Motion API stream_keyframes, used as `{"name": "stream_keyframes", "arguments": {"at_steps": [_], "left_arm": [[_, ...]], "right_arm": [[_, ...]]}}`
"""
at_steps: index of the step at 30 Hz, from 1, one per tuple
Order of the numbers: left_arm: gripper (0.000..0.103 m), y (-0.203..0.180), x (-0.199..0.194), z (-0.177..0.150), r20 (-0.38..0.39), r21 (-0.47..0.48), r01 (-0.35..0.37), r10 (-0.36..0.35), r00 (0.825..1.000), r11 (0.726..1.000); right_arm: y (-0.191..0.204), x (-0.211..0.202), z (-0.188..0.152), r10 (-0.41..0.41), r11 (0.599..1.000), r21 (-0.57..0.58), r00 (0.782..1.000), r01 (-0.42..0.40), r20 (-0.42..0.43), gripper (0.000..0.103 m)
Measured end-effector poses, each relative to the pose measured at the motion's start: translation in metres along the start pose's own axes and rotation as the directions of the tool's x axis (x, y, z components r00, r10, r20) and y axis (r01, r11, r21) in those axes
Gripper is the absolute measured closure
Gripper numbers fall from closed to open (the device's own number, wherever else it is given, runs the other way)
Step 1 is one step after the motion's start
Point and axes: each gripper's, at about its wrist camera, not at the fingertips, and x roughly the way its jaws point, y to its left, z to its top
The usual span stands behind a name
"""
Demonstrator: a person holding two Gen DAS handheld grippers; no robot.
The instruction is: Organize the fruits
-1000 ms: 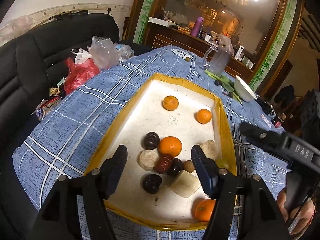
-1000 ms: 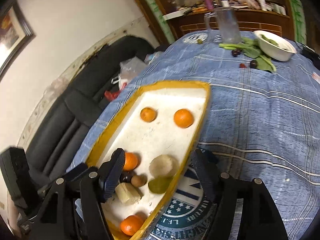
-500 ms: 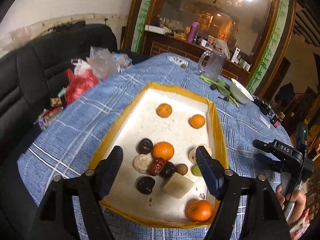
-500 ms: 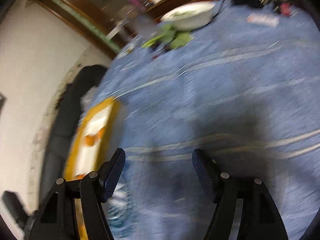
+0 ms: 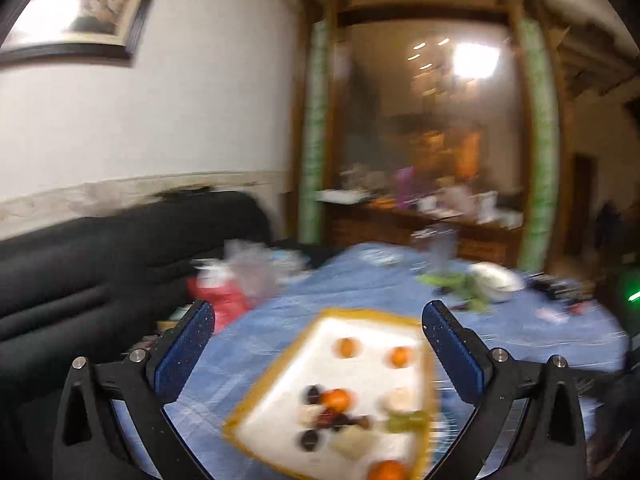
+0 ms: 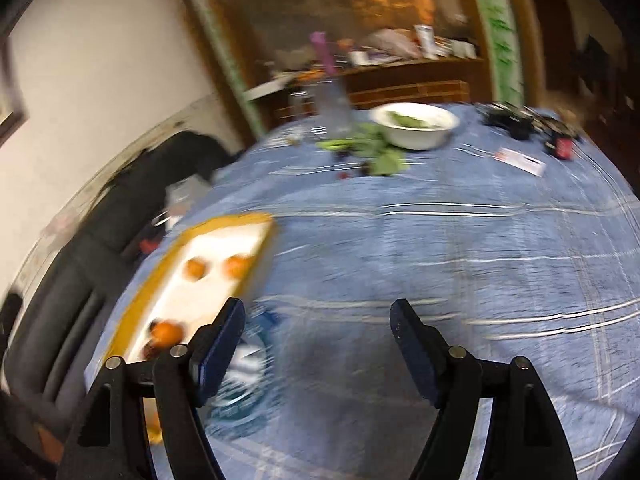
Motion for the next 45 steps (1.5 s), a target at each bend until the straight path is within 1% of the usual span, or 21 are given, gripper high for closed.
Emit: {"name": "stream_keyframes", "arguments": {"at_steps": [1, 2, 3, 6, 8, 12, 14, 17, 18, 22, 25, 33, 37, 45], "left_arm": [[0.0, 0.003, 0.001, -0.001, -0.026, -0.022, 0.033, -0.033, 0.999, 0.999], [0.0, 0.006, 0.003, -0.003, -0.068, -0.053, 0.046, -0.049, 0.996, 0.998], [0.0, 0.01, 0.006, -0.004, -0.108, -0.085, 0.044, -0.053, 0.993, 0.995], [0.0, 0.015, 0.008, -0.005, -0.141, -0.123, 0.028, -0.045, 0.989, 0.992], [0.0, 0.017, 0.004, -0.005, -0.14, -0.121, 0.003, -0.02, 0.99, 0.993], [0.0, 0.013, -0.01, -0.009, -0.068, -0.101, -0.05, 0.043, 0.997, 0.994], [0.0, 0.012, -0.01, -0.011, -0.07, -0.093, -0.068, 0.062, 0.996, 0.993], [0.0, 0.013, -0.004, -0.015, -0.126, -0.089, -0.055, 0.043, 0.991, 0.994], [0.0, 0.012, -0.001, -0.017, -0.148, -0.082, -0.064, 0.052, 0.988, 0.995], [0.0, 0.009, 0.004, -0.024, -0.184, -0.049, -0.086, 0.076, 0.98, 0.995], [0.0, 0.01, 0.008, -0.029, -0.213, -0.05, -0.077, 0.065, 0.975, 0.996], [0.0, 0.017, 0.025, -0.042, -0.319, -0.056, -0.082, 0.06, 0.946, 0.995], [0.0, 0.022, 0.03, -0.046, -0.35, -0.071, -0.083, 0.053, 0.935, 0.994], [0.0, 0.03, 0.038, -0.052, -0.38, -0.088, -0.086, 0.047, 0.924, 0.992]], "right_arm": [[0.011, -0.001, -0.006, 0.018, 0.999, -0.026, 1.0, -0.018, -0.004, 0.023], [0.025, -0.001, -0.014, 0.034, 0.998, -0.057, 0.999, -0.034, -0.009, 0.023], [0.034, -0.003, -0.019, 0.042, 0.996, -0.081, 0.999, -0.043, -0.012, 0.023], [0.055, -0.007, -0.038, 0.061, 0.989, -0.135, 0.998, -0.062, -0.015, 0.023], [0.063, -0.009, -0.046, 0.066, 0.986, -0.151, 0.998, -0.068, -0.023, 0.022], [0.074, -0.01, -0.058, 0.056, 0.979, -0.192, 0.998, -0.063, -0.038, 0.021], [0.081, -0.012, -0.062, 0.047, 0.974, -0.22, 0.998, -0.053, -0.033, 0.021], [0.091, -0.014, -0.066, 0.038, 0.967, -0.251, 0.999, -0.043, -0.026, 0.021], [0.094, -0.015, -0.067, 0.037, 0.965, -0.26, 0.999, -0.042, -0.023, 0.02], [0.103, -0.014, -0.069, 0.024, 0.957, -0.288, 1.0, -0.028, -0.018, 0.018], [0.109, -0.011, -0.07, 0.009, 0.951, -0.309, 1.0, -0.015, -0.02, 0.018], [0.12, 0.003, -0.071, -0.035, 0.94, -0.34, 0.999, 0.019, -0.039, 0.017], [0.126, 0.009, -0.071, -0.051, 0.934, -0.355, 0.998, 0.031, -0.047, 0.017], [0.135, 0.02, -0.068, -0.071, 0.923, -0.382, 0.996, 0.043, -0.058, 0.017]]}}
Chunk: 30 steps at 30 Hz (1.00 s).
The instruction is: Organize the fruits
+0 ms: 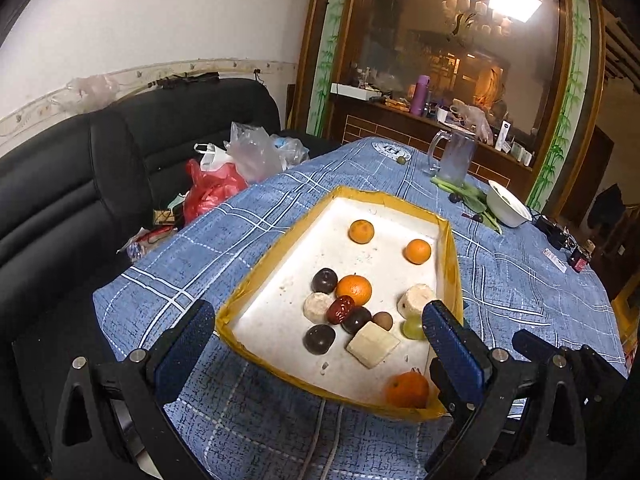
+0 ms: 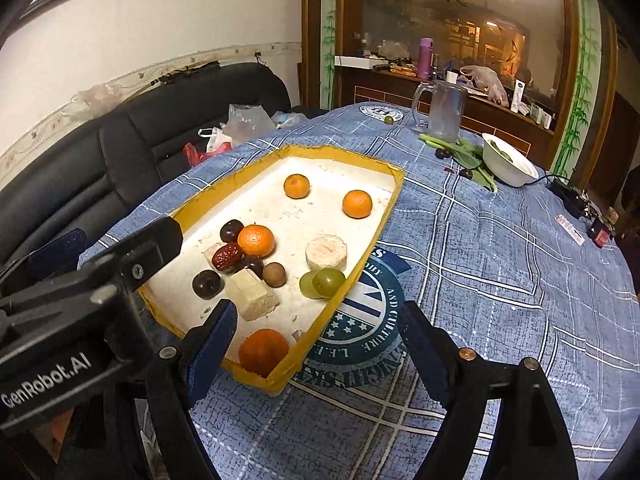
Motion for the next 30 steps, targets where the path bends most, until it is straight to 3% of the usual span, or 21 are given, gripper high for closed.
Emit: {"name": "stream_keyframes", "arguments": {"at_steps": [30], "left_arm": [[0.0, -0.001, 0.009, -0.005, -0.056, 0.01, -0.003, 0.004, 0.998, 1.0]], "right_arm": [[0.006, 0.014, 0.002, -0.02, 1.0, -0.003, 0.999, 0.02, -0.033, 0.016]]}}
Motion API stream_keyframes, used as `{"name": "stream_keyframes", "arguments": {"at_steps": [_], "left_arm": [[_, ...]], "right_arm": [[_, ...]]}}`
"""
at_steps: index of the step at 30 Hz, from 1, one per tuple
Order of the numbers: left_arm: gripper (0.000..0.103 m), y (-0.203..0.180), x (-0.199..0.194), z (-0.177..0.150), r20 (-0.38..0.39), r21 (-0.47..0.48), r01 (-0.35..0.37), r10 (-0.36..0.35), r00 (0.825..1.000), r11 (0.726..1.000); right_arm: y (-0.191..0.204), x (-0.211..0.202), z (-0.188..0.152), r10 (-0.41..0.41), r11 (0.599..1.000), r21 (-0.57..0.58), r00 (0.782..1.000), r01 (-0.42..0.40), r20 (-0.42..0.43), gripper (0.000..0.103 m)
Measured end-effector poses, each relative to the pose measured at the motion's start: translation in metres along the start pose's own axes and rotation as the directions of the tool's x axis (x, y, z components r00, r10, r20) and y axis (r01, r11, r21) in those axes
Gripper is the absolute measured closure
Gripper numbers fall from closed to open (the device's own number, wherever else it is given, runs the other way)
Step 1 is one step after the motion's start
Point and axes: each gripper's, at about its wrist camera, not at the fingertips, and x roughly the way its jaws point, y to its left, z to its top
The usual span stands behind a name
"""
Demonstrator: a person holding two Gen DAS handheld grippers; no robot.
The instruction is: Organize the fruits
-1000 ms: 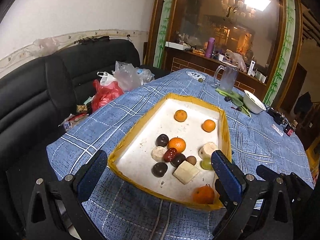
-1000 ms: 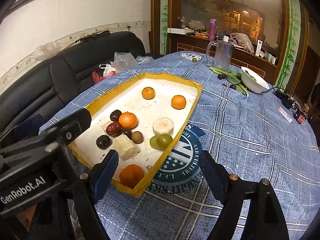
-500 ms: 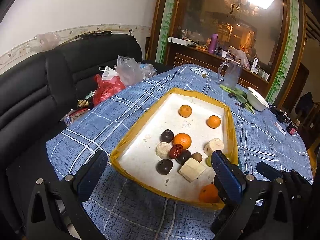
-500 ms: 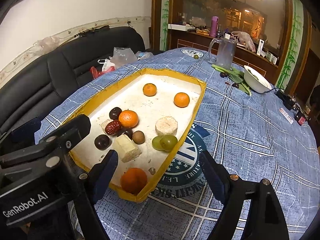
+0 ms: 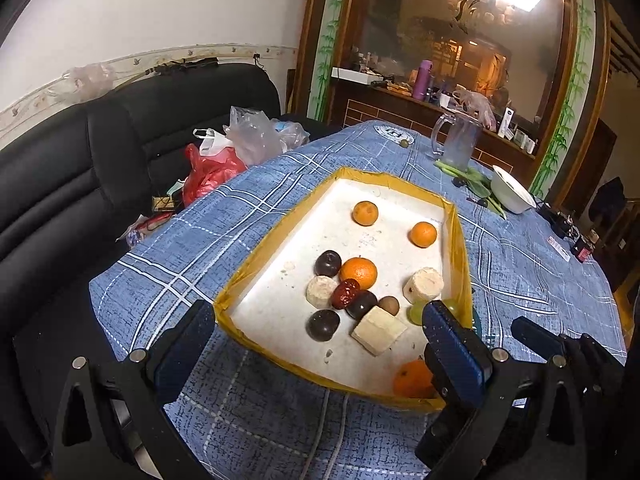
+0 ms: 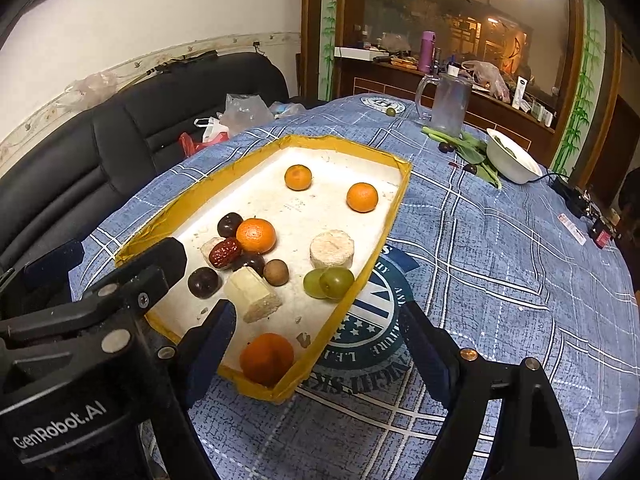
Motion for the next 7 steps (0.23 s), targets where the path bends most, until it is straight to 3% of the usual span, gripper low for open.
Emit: {"name": "stream_keyframes", "arguments": {"at_steps": [7], "left_arm": [[0.0, -0.009, -0.0016, -0.0023, -0.018, 0.02, 0.004, -0.004, 1.0, 1.0]], "right_arm": [[-0.0079, -0.0035, -0.0028, -0.006, 1.0, 0.024, 1.0, 0.006, 0.004, 0.016]]}}
